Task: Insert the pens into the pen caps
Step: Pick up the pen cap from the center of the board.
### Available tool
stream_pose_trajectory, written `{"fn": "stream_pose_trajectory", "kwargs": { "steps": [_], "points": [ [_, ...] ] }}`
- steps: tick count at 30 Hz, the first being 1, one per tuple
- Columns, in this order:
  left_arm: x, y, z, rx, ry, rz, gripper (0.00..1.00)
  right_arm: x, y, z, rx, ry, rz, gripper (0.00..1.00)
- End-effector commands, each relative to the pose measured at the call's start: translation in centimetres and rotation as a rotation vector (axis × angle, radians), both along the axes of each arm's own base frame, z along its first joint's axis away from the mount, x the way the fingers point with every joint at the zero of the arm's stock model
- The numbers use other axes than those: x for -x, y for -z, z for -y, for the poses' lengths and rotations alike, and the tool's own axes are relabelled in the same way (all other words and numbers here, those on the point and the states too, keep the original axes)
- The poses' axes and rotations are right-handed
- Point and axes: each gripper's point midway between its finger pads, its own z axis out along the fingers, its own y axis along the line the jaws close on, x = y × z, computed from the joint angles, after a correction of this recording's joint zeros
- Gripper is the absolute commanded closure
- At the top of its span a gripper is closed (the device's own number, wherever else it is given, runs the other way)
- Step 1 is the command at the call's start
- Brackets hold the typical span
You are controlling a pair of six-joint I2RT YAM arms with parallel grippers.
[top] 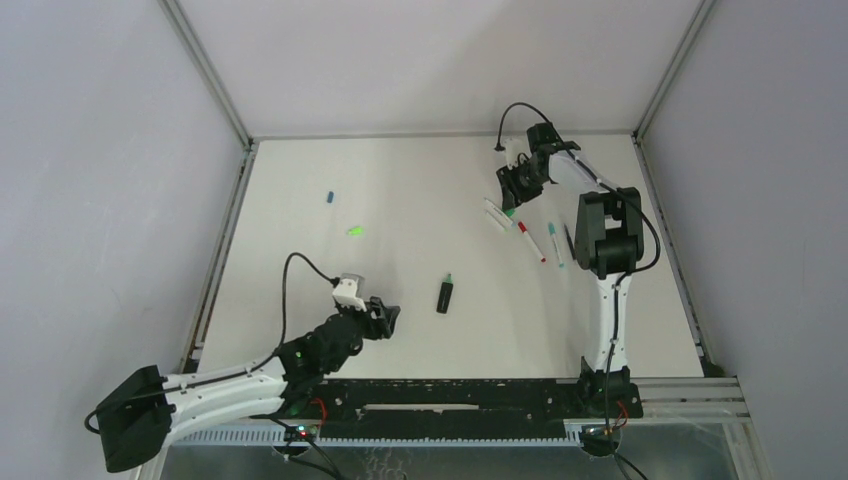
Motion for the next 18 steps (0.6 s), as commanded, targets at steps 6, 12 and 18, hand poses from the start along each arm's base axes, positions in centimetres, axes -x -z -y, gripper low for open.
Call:
{"fn": "stream_pose_trajectory", "kwargs": {
  "steps": [6,12,18],
  "points": [
    [-0.6,-1.3,-0.2,0.045,-0.030,0.059,0.32,-1.2,-0.4,-0.1,0.014,-0.018,0.019,0.50],
    [-0.6,-1.5,-0.1,0.048,-0.028,0.058,0.32,-0.8,-0.1,-0.3,0.002,-0.030,0.001,0.51],
    [-0.5,-1.8,0.0,0.064,-0.025,0.061,0.32,-0.5,0.4,-0.4,0.000,-0.039,-0.015,0.51]
  ]
}}
